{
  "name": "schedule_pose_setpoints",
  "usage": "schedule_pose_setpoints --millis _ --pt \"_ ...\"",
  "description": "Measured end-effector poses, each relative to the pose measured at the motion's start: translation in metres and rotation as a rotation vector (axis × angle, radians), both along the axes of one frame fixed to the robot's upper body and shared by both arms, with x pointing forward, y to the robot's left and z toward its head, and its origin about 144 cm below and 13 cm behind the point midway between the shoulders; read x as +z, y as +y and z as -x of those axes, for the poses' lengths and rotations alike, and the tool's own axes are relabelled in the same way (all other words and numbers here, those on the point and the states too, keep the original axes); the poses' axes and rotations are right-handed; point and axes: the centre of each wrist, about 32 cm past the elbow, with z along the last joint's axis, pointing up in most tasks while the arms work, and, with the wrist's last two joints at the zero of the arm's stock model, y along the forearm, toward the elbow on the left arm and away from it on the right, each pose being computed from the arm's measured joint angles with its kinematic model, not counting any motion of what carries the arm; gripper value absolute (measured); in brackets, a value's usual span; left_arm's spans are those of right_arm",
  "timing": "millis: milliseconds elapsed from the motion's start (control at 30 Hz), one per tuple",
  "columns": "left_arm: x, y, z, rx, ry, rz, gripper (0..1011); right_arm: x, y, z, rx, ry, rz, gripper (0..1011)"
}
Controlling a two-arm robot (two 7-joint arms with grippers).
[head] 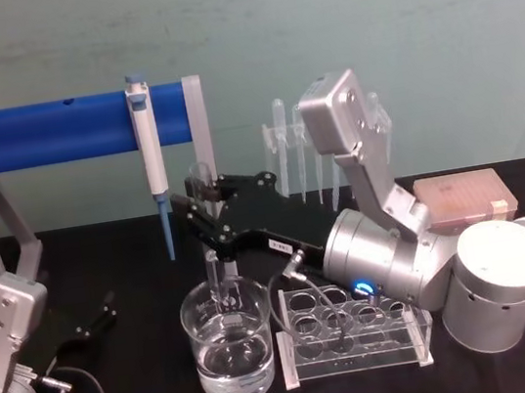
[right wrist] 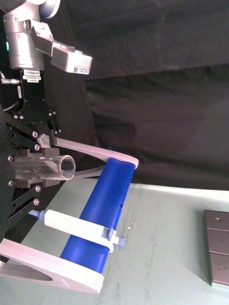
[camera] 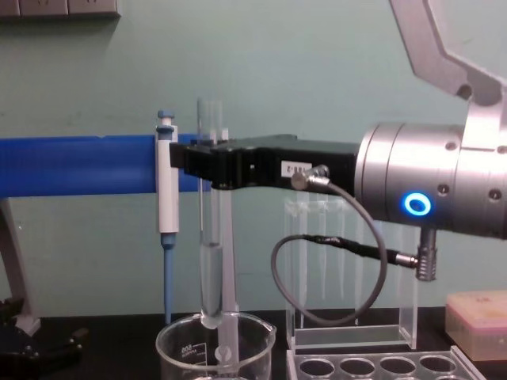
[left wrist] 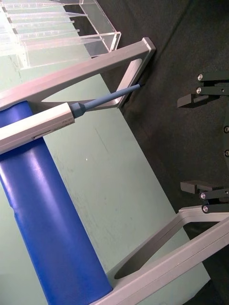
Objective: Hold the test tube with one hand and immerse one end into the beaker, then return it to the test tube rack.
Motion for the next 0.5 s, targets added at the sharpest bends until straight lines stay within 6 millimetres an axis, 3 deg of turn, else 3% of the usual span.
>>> schedule_pose_setpoints --millis 500 --pt "0.0 0.0 0.0 0.0 0.0 0.0 1000 -0.03 0.005 -0.004 -0.011 0.028 0.005 224"
